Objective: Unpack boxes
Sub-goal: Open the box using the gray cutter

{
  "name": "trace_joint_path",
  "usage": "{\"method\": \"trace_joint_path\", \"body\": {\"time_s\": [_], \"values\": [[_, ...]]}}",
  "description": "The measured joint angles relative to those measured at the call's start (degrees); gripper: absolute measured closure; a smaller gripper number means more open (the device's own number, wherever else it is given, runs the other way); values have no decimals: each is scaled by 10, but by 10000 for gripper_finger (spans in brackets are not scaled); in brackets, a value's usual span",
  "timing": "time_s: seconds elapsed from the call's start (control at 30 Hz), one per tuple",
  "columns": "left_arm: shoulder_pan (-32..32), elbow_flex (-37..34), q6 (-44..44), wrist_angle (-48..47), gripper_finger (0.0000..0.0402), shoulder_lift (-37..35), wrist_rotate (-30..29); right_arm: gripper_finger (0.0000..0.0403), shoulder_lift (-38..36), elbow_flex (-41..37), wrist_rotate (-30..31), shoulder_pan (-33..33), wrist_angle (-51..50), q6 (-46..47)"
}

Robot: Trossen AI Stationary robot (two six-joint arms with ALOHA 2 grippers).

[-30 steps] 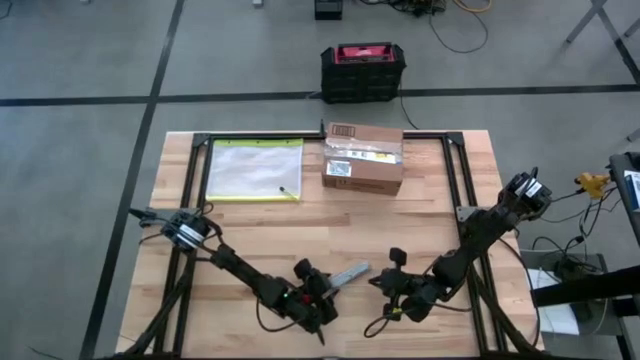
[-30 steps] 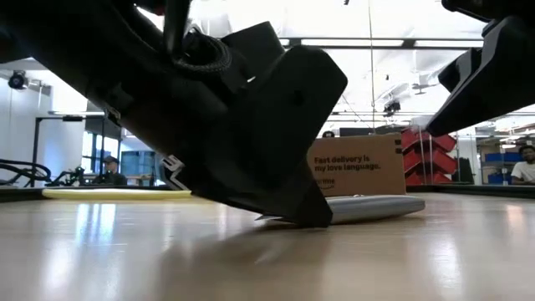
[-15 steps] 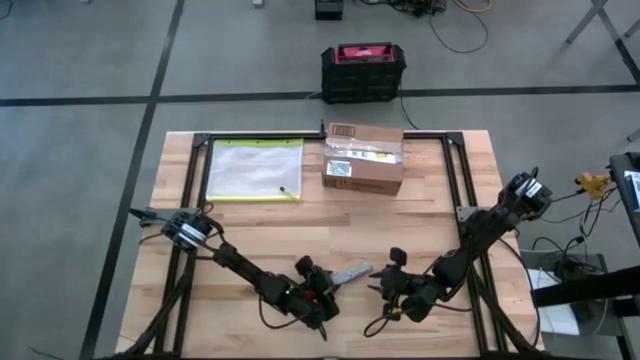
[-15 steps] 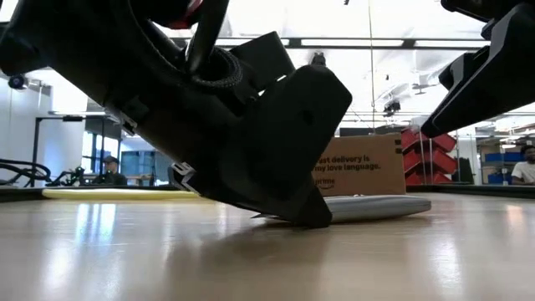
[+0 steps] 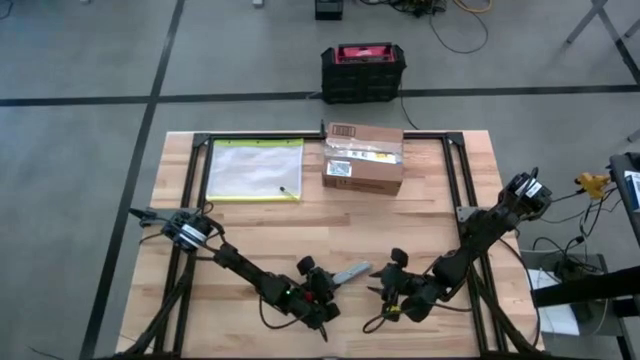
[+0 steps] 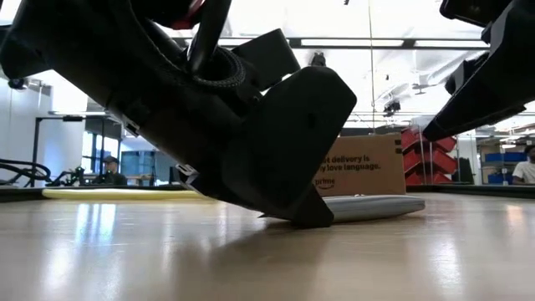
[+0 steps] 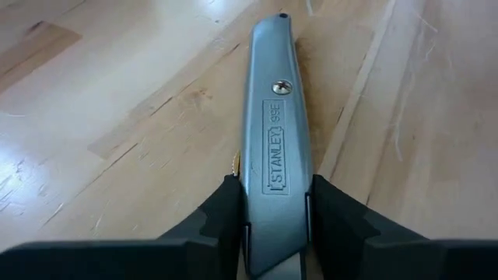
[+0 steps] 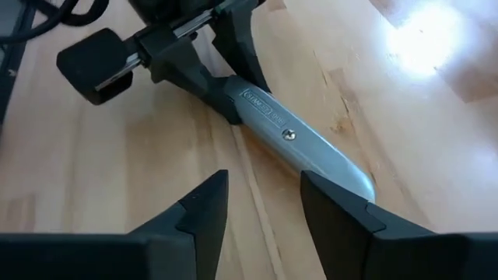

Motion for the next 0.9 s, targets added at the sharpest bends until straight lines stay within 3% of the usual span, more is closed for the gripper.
{"method": "trace_joint_path", "body": {"time_s": [0.17, 0.27, 0.47, 0.57, 0.7, 0.9], "values": [[-2, -3, 37, -20, 300, -19, -21, 236, -14, 0, -42, -2, -3, 99], [-2, -5, 66, -35, 300, -39, -46, 227, -10, -1, -33, 1, 4, 173], [-5, -3, 92, -97, 300, -96, -118, 217, 52, -38, -10, 3, 162, 263], [-9, -3, 103, -128, 300, -124, -150, 214, 83, -56, 42, -5, 310, 236], [-14, -3, 122, -152, 300, -162, -177, 208, 119, -62, 88, -39, 503, 126], [-31, -4, 178, -155, 300, -225, -197, 189, 163, -55, 4, -132, 735, 5]]}}
